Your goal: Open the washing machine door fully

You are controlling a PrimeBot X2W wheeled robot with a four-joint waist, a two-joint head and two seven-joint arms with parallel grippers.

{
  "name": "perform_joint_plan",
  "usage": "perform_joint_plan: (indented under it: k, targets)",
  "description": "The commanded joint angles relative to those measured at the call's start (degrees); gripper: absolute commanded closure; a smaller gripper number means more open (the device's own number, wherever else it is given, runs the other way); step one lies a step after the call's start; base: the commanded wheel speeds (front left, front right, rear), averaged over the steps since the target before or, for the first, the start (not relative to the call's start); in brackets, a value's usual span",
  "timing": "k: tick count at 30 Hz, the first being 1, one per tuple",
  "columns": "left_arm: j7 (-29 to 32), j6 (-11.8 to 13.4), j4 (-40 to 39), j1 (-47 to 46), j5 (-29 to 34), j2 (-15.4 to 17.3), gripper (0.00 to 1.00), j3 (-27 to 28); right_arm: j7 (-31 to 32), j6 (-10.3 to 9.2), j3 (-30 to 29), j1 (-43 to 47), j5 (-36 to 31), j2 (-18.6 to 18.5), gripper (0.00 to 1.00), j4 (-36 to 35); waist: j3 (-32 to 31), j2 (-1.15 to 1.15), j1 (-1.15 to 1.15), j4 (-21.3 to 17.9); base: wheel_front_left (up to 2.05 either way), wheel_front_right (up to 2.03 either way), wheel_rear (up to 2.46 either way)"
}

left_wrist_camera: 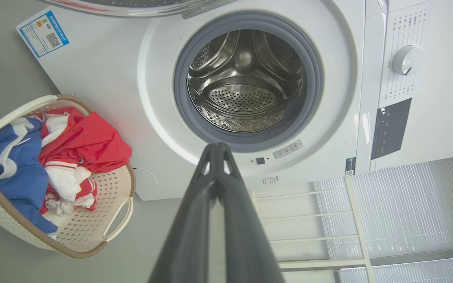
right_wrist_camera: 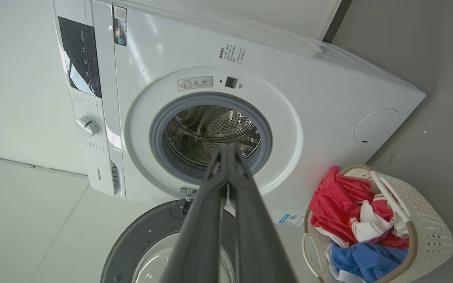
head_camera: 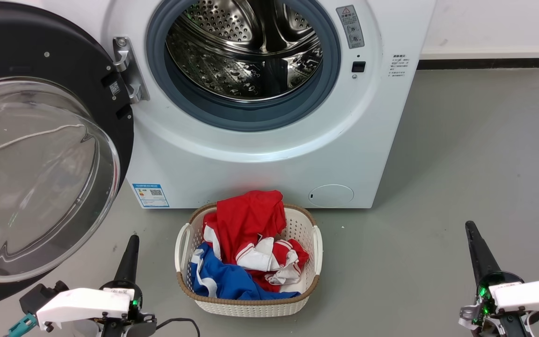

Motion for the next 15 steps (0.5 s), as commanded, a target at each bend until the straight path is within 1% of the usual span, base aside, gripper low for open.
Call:
perform_joint_plan:
  k: [1,15]
  targets:
    - [0.28,-0.30,-0.05,-1.10,-1.03,0.11,1.00,0.17,0.31,0.02,-0.14,-1.19,1.08,-0.28,1.00,0.03,0.00,0.00,0.00,0.00,0.00,0.00,0.00]
    - [1.99,-0.95,0.61,-1.94,-7.91,0.12,1.00,0.64,2.11,0.02,-0.75,-2.58,7.48,-0.09,1.00,1.35,-0.02,0.00,0.00,-0.02,0.00,0.00,0.00]
